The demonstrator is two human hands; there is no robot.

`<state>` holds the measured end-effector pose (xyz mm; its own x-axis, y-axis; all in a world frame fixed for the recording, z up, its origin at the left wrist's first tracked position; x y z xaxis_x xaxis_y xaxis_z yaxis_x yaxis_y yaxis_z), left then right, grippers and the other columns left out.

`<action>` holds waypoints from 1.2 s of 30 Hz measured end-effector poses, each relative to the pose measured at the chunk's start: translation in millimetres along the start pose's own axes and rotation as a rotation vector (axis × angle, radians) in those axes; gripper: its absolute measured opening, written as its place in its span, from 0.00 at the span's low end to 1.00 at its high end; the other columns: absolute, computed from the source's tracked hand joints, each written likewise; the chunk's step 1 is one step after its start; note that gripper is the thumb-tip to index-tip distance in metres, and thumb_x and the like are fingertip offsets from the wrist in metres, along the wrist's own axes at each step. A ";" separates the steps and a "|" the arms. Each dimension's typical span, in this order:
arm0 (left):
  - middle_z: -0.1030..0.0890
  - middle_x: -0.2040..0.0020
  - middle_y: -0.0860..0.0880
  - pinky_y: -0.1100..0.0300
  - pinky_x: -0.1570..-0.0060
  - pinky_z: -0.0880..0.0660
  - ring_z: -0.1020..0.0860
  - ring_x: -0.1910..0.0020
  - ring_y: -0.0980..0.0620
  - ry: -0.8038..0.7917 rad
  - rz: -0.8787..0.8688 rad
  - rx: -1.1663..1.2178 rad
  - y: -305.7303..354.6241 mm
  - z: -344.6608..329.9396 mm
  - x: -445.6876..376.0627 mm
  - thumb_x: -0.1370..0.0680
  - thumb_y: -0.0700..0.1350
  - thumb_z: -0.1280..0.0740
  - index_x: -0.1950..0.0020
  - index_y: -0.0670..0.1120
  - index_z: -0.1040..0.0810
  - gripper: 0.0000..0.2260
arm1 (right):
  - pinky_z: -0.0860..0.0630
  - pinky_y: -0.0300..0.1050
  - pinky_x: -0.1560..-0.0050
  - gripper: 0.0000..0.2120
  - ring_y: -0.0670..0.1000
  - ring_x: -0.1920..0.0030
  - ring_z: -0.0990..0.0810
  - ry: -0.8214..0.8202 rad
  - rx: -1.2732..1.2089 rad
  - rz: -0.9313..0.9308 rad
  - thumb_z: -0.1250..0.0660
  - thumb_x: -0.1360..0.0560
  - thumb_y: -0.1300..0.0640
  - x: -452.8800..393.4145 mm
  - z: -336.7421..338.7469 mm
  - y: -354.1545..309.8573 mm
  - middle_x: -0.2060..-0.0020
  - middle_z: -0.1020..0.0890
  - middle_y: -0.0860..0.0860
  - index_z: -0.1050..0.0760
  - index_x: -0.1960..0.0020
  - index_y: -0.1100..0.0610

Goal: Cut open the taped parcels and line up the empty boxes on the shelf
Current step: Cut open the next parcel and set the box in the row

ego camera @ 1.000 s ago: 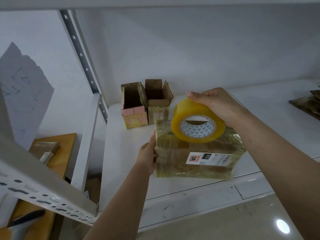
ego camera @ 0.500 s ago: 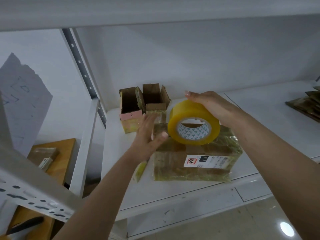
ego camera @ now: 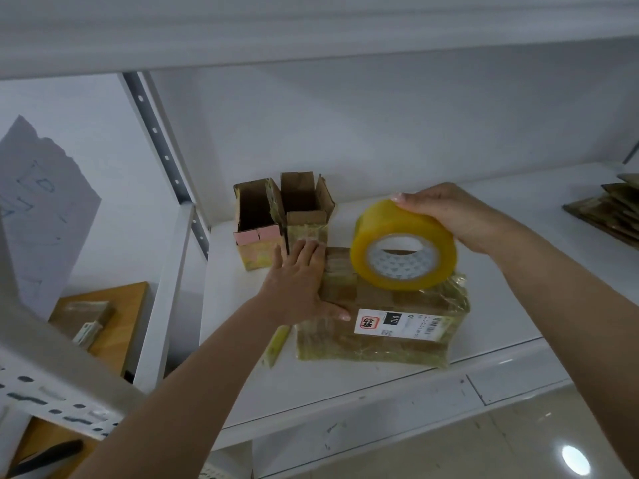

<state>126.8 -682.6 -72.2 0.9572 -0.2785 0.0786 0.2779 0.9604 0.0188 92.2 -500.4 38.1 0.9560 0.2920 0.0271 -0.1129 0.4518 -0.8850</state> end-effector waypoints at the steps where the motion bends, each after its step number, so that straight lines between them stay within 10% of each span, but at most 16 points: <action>1: 0.54 0.19 0.46 0.36 0.27 0.60 0.58 0.21 0.44 -0.006 -0.005 -0.004 -1.2 0.1 0.3 0.35 0.77 0.41 0.20 0.43 0.58 0.57 | 0.24 0.46 0.54 0.35 0.52 0.67 0.18 0.023 0.074 -0.018 0.31 0.45 0.31 1.8 13.3 1.5 0.69 0.16 0.54 0.18 0.59 0.62; 18: 0.68 0.22 0.41 0.42 0.24 0.63 0.69 0.24 0.43 -0.050 -0.191 0.018 96.4 3.4 -24.3 0.36 0.78 0.39 0.24 0.39 0.70 0.63 | 0.25 0.45 0.56 0.39 0.55 0.63 0.18 0.009 0.321 -0.152 0.33 0.37 0.28 8.2 34.4 16.0 0.59 0.16 0.63 0.20 0.56 0.67; 24: 0.61 0.20 0.43 0.41 0.24 0.58 0.63 0.22 0.42 -0.039 -0.216 -0.123 96.3 -9.9 -31.0 0.31 0.76 0.41 0.21 0.48 0.64 0.53 | 0.22 0.52 0.45 0.33 0.57 0.53 0.16 -0.068 0.017 -0.141 0.33 0.41 0.31 10.7 21.4 32.5 0.60 0.14 0.55 0.19 0.53 0.59; 28: 0.62 0.20 0.42 0.41 0.24 0.60 0.65 0.22 0.41 -0.059 -0.220 -0.130 95.4 -8.7 -29.5 0.29 0.74 0.41 0.21 0.45 0.64 0.52 | 0.23 0.50 0.51 0.24 0.51 0.65 0.16 0.010 -0.174 -0.125 0.35 0.35 0.36 17.2 21.3 45.1 0.67 0.15 0.52 0.19 0.56 0.57; 36: 0.68 0.22 0.43 0.47 0.25 0.64 0.67 0.23 0.45 -0.056 -0.239 -0.144 81.5 -9.4 -24.7 0.28 0.73 0.41 0.23 0.41 0.70 0.54 | 0.25 0.47 0.58 0.23 0.53 0.68 0.19 0.085 0.327 -0.217 0.30 0.29 0.36 39.7 77.5 35.0 0.70 0.18 0.54 0.20 0.66 0.58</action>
<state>126.6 -597.5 -81.9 0.8585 -0.4922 0.1439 0.5073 0.8562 -0.0977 105.3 -407.6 44.2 0.9845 0.0960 0.1466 0.0269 0.7438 -0.6679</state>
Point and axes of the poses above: each hand's wrist, its own x-axis away from the middle knuckle, its own z-axis out of the back of the hand, y = z × x, the point moved 10 cm from there along -x, towards the middle knuckle
